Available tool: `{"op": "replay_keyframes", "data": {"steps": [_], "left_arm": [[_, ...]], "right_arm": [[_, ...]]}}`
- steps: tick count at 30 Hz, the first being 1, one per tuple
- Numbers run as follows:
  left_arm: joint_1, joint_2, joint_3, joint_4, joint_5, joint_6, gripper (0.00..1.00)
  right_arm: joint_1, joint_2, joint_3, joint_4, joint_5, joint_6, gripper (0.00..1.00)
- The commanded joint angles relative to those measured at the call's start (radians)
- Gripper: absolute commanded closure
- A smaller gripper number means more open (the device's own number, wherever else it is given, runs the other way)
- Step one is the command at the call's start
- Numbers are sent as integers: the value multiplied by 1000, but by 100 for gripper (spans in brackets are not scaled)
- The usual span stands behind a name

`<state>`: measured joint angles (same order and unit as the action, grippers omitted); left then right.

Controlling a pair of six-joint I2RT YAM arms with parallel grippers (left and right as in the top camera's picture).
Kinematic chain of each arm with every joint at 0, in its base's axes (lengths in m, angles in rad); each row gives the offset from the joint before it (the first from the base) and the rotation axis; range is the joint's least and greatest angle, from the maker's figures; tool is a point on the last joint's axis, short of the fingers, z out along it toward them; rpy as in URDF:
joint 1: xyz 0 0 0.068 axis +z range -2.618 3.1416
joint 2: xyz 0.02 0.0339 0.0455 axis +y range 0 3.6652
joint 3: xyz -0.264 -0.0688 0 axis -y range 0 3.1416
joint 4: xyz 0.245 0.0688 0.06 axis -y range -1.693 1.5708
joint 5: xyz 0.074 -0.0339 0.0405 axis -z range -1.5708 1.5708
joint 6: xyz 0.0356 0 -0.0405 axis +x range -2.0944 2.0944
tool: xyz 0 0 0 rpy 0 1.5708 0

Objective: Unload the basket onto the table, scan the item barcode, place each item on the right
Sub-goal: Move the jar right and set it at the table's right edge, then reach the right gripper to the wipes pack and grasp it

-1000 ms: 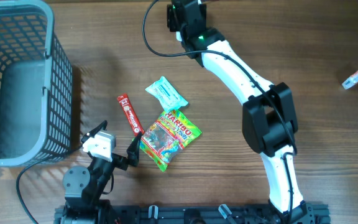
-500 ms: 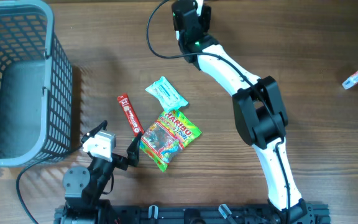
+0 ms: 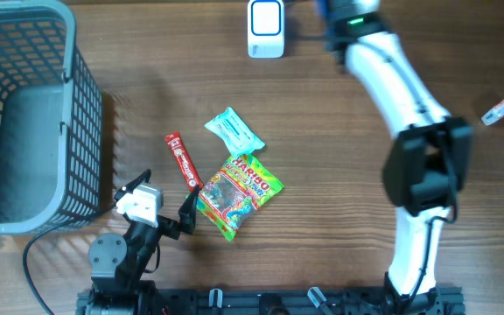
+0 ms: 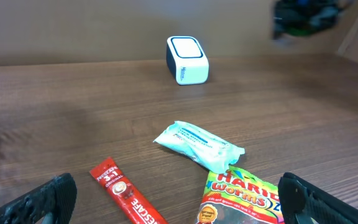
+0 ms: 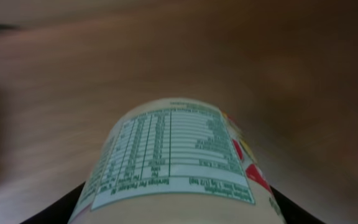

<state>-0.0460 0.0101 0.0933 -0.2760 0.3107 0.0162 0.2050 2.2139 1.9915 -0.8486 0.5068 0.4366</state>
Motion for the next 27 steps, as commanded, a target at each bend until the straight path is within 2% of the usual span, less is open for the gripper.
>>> {"op": "replay_keyframes", "data": {"steps": [1,3,7,10,15,19,22,23,24,27], "left_arm": [[-3,-3,-5,3,-9,-10,0],[-3,-3,-5,3,-9,-10,0],[-3,-3,-5,3,-9,-10,0],[-3,-3,-5,3,-9,-10,0],[-3,-3,-5,3,-9,-10,0],[-3,-3,-5,3,-9,-10,0],[-3,-3,-5,3,-9,-10,0],[-3,-3,-5,3,-9,-10,0],[-3,-3,-5,3,-9,-10,0],[-3,-3,-5,3,-9,-10,0]], "right_arm": [[-188,3,9,-90,-248,89,37],[-339,32,9,-166,-338,86,33],[-495,71,9,-197,-411,24,26],[-582,122,9,-208,-418,-49,26],[-676,173,9,-222,-388,-74,33],[-759,170,11,-222,-374,-88,30],[-804,164,25,-231,-397,-58,22],[-809,153,38,-245,-431,-40,4],[-809,137,48,-254,-468,-37,0],[-793,56,101,-314,-542,-14,0]]}}
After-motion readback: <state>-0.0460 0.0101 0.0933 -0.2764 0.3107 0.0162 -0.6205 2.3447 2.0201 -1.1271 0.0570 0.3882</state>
